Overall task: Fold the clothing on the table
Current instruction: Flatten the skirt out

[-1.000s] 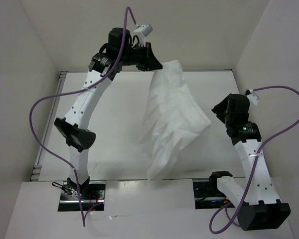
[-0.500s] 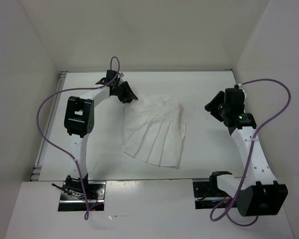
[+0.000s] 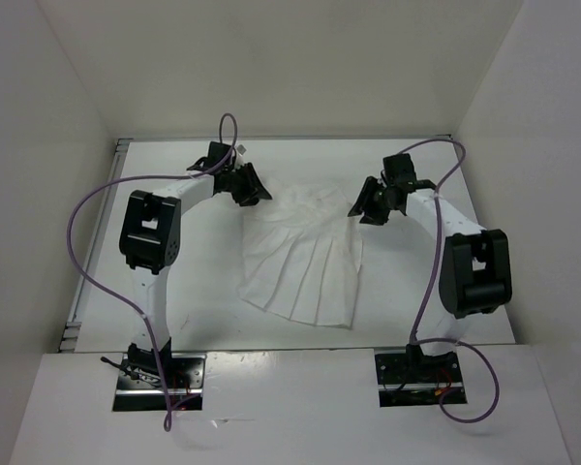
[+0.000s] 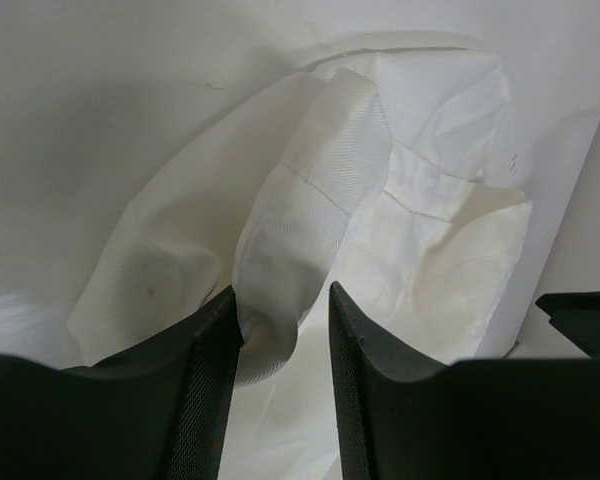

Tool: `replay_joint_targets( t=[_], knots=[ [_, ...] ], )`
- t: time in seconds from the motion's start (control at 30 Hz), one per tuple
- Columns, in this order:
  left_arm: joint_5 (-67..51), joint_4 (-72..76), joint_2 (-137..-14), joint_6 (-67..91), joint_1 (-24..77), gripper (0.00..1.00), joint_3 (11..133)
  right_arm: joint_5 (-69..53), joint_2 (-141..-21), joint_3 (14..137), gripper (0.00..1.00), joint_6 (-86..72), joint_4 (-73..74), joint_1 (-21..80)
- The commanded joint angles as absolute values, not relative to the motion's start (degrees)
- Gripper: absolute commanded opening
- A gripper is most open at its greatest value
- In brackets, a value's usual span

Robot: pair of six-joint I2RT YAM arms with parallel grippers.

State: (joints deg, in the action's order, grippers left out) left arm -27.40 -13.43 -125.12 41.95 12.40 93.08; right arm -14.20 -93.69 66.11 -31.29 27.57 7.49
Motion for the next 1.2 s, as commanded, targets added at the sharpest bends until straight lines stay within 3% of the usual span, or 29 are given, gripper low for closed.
replay_joint_targets(
  t=[0.0,0.4,0.5,0.6,0.63,0.77,0.9,1.07,1.17],
  knots=[
    [-29.4,-11.1,-121.1,40.0,11.3,0.47,91.3,-15.3,-98.2,71.5,0.48,-28.7,23.5,8.6],
    [-30.0,-10.5,-120.1,40.0,9.8,0.47,89.3,-10.7,-106.8,75.4,0.42,-28.7,24.4,10.4],
    [-30.5,-10.5,-120.1,40.0,9.8,0.47,89.8,-12.1,-108.4,75.4,0.28,-29.2,22.2,10.4],
    [-31.1,-10.0,-120.6,40.0,9.8,0.47,89.8,-13.6,-109.2,75.4,0.02,-28.7,20.3,10.4],
    [-31.1,-10.0,-120.6,40.0,9.8,0.47,89.8,-14.1,-108.0,75.4,0.0,-28.7,20.3,10.4],
    [-34.4,-10.5,-118.3,35.3,9.2,0.51,89.3,-9.9,-94.6,77.5,0.0,-25.9,26.7,10.9],
    [-32.8,-14.4,-113.7,30.2,8.2,0.52,86.9,-6.9,-86.9,87.3,0.0,-22.8,36.7,12.2],
    [-31.6,-13.7,-105.2,30.3,5.7,0.53,81.7,-11.4,-90.8,93.6,0.0,-21.5,41.6,16.3],
    [-33.6,-12.6,-100.4,31.8,2.9,0.55,79.3,-12.3,-97.4,98.3,0.0,-20.6,42.4,24.5]
  ],
)
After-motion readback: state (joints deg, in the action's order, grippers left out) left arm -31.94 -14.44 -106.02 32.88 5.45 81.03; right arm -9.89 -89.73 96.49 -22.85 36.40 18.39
